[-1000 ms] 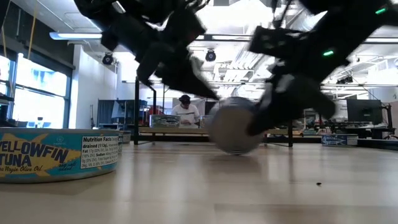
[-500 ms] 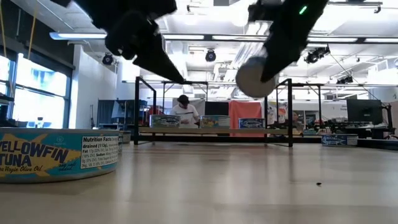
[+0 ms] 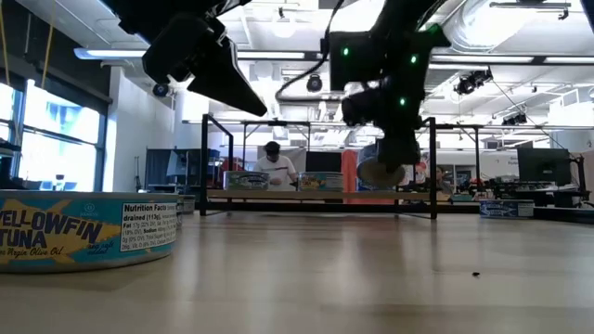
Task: Stack canned seafood by type on shelf
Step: Put the blue tuna can on the shelf, then stack the yellow and blue tuna can on top of the other yellow and blue tuna can on the shelf
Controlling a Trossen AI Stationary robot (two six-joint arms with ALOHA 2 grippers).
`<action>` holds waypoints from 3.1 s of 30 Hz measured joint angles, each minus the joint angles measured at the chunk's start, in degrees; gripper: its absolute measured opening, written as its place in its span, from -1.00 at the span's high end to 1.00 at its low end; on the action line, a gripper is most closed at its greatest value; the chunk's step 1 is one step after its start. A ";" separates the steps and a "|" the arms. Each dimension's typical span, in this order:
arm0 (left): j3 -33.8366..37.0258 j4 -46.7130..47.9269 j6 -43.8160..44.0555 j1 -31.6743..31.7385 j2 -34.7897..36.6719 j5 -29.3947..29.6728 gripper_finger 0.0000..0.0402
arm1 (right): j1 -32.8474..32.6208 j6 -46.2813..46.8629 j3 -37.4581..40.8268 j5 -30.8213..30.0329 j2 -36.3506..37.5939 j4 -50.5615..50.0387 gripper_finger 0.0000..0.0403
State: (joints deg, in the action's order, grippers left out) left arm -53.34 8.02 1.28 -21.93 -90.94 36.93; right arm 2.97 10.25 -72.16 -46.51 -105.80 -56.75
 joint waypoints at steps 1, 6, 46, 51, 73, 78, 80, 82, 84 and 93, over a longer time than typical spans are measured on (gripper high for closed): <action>0.00 -0.05 0.02 0.00 0.00 0.00 1.00 | 0.22 -0.22 0.00 -0.48 -0.38 0.06 0.39; 0.00 -0.03 0.02 0.00 0.00 0.00 1.00 | 1.62 -0.23 0.00 0.18 -1.77 0.32 0.39; 0.00 3.13 2.02 0.04 -0.02 -0.17 1.00 | -1.27 11.96 -2.03 3.27 4.13 -4.78 0.02; 0.00 9.34 6.47 -0.16 -0.02 -0.13 1.00 | -10.39 12.85 -1.73 4.36 5.02 4.49 0.02; 0.04 37.76 23.87 -5.74 4.87 9.81 1.00 | -29.85 27.18 29.92 4.36 5.16 57.67 0.02; 2.67 51.69 41.71 -6.33 14.23 10.40 1.00 | -27.22 28.35 29.92 1.17 5.18 58.29 0.02; 5.85 53.41 51.14 -4.53 18.71 10.38 1.00 | -26.50 28.08 29.92 0.81 5.18 58.31 0.02; 9.69 54.52 60.65 -0.98 22.84 9.51 1.00 | -26.07 28.02 29.92 0.66 5.18 58.32 0.02; 13.58 54.31 65.14 3.49 26.04 7.47 1.00 | -25.79 27.73 29.92 0.32 5.18 58.32 0.02; 24.90 36.58 47.51 33.30 30.91 0.67 1.00 | -24.42 21.33 29.92 -1.70 5.18 60.24 0.02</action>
State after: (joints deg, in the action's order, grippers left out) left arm -28.44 44.60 48.78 11.36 -60.03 37.59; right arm -21.44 31.58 -42.24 -48.21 -100.62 3.49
